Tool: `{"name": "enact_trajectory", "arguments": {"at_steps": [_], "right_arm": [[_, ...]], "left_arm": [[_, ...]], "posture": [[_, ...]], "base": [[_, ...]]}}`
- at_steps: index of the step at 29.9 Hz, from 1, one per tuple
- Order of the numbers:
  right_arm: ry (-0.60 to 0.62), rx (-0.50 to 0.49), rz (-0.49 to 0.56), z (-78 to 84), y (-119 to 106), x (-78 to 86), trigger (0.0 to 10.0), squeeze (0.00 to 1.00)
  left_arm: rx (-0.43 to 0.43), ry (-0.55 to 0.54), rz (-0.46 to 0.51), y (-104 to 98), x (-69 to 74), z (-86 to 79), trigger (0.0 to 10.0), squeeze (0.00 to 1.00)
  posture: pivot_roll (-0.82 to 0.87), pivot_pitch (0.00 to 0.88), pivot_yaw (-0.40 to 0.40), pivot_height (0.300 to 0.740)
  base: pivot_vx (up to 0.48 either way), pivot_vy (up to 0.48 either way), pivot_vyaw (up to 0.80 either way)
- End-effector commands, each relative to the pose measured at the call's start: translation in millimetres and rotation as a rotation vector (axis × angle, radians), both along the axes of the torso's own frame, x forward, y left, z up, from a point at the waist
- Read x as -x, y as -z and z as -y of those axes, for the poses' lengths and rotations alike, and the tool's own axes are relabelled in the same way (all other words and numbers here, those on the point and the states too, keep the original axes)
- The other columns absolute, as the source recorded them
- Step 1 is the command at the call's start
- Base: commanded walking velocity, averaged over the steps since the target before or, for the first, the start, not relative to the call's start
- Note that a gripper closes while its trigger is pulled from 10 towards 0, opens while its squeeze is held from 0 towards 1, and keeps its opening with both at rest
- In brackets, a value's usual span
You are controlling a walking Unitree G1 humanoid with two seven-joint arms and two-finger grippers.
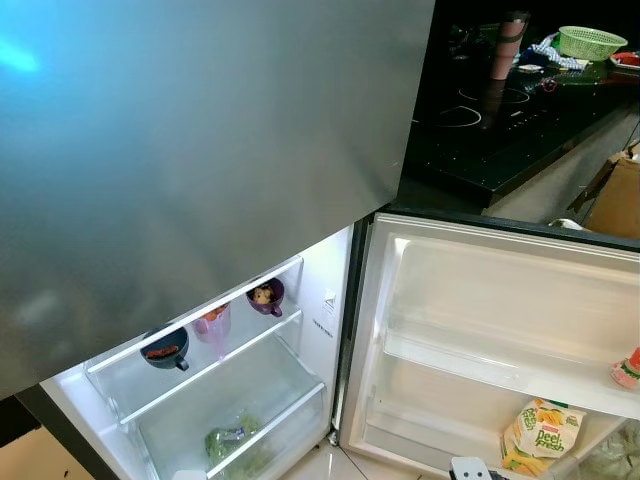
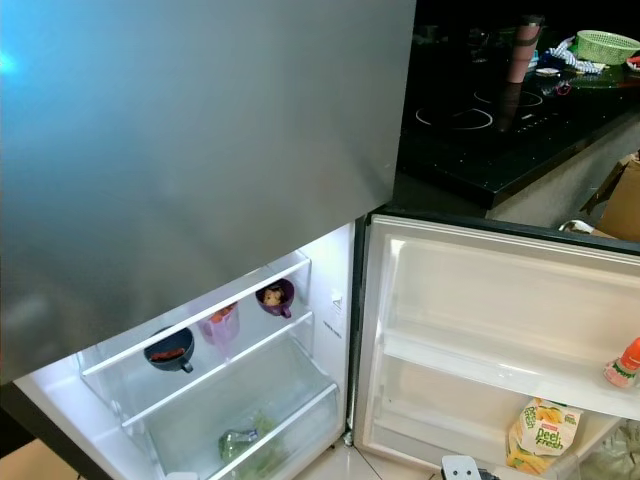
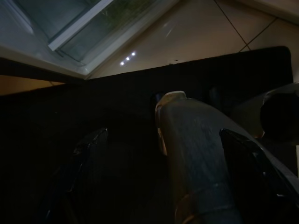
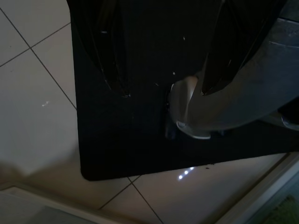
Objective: Restocking fridge
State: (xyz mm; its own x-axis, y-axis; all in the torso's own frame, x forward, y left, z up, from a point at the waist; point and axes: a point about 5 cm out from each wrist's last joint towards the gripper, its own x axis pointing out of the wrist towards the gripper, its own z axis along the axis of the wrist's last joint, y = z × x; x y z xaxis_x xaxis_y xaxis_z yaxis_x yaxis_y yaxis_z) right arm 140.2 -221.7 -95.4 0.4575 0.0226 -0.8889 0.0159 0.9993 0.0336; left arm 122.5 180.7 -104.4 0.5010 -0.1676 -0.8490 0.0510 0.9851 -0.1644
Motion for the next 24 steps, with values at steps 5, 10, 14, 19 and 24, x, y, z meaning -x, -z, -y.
{"name": "enact_trajectory", "arguments": {"at_steps": [5,10,14,19,24], "right_arm": [[0.003,0.0,0.004,0.1,-0.6,-1.6,10.0,0.0],[0.002,0.002,0.007,0.6,-1.0,-2.6,10.0,0.0],[-0.01,0.012,-0.007,2.1,-0.7,-1.3,10.0,0.0],[-0.004,0.011,-0.009,2.5,-0.8,-1.3,10.0,0.0],[-0.003,0.011,-0.007,2.9,-1.4,-2.8,10.0,0.0]], "left_arm": [[-0.017,-0.021,-0.021,1.0,0.4,-0.4,10.0,0.0],[-0.034,-0.013,-0.028,1.3,0.1,-0.5,10.0,0.0],[-0.026,-0.012,-0.031,1.4,-0.2,1.1,10.0,0.0],[-0.023,-0.014,-0.03,1.2,-1.4,2.1,10.0,0.0],[-0.023,-0.014,-0.027,0.7,-3.2,2.6,10.0,0.0]], "posture": [[-0.09,0.0,0.0,0.74],[-0.09,0.0,0.001,0.74],[-0.1,0.0,0.001,0.74],[-0.1,0.0,0.0,0.74],[-0.1,0.0,0.001,0.74]], "base": [[0.0,-0.283,0.0],[0.0,0.0,0.0],[0.0,0.0,0.0],[0.0,0.0,-0.71],[0.0,0.0,-0.72]]}}
